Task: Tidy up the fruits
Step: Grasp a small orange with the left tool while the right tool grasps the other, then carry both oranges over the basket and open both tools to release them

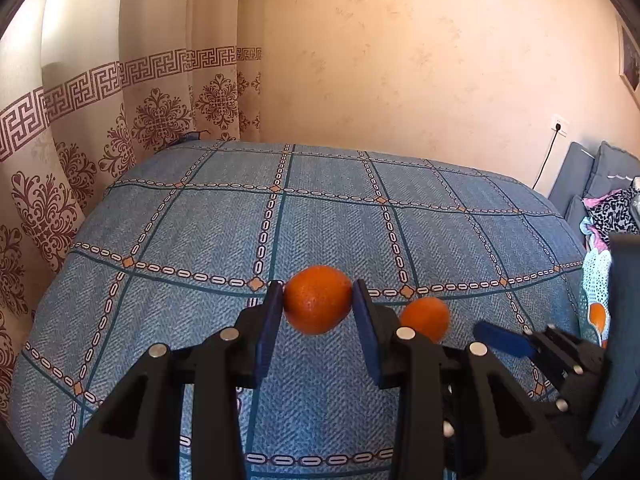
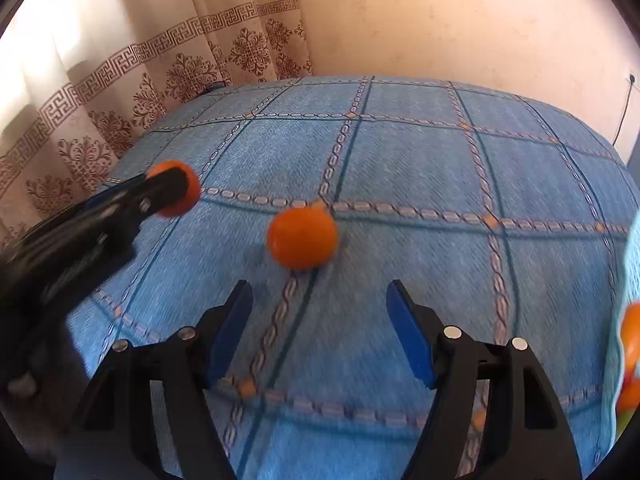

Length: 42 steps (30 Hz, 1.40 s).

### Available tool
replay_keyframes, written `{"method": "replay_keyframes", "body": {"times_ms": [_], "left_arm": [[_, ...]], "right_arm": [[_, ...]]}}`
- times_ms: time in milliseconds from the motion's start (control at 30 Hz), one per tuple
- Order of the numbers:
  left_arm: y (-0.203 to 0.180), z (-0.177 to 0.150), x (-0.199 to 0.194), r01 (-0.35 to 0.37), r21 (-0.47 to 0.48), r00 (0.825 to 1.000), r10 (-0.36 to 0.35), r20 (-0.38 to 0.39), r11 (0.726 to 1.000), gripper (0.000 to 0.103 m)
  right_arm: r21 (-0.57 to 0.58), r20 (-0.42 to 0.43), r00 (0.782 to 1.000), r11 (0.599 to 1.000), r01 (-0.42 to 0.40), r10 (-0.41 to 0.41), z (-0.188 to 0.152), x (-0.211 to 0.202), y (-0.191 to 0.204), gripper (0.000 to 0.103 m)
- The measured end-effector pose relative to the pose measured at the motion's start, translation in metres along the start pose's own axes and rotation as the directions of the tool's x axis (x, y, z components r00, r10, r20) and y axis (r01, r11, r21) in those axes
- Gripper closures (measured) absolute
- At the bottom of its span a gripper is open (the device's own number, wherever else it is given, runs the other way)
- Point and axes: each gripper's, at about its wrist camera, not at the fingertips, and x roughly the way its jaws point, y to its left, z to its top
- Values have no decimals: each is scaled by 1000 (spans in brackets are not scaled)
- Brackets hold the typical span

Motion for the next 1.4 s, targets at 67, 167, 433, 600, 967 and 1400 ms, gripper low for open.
{"method": "replay_keyframes", "body": {"times_ms": [67,167,433,600,967,1400], "left_arm": [[1,0,1,-4,-7,1000,4,-3,1000,67],[3,-1,4,-9,-17,1000,9,-10,1000,67],[5,-2,8,-13,-21,1000,13,-20,1000,67],[7,-1,7,-13,-25,1000,12,-17,1000,67],[-17,-4,-16,25,14,999,-25,21,1000,67],[-68,-18,-42,106,111,993,-111,40,988,67]], "right_arm": [[-8,1,1000,1000,1,-1,8,6,3,32],[-30,13,1000,999,20,-20,15,11,5,32],[-73,-5,1000,997,29,-30,18,21,14,59],[-54,12,1000,998,23,-22,14,9,9,59],[13,97,994,999,46,-47,-4,-51,-14,59],[95,190,978,993,67,-84,-36,-121,-33,59]]}}
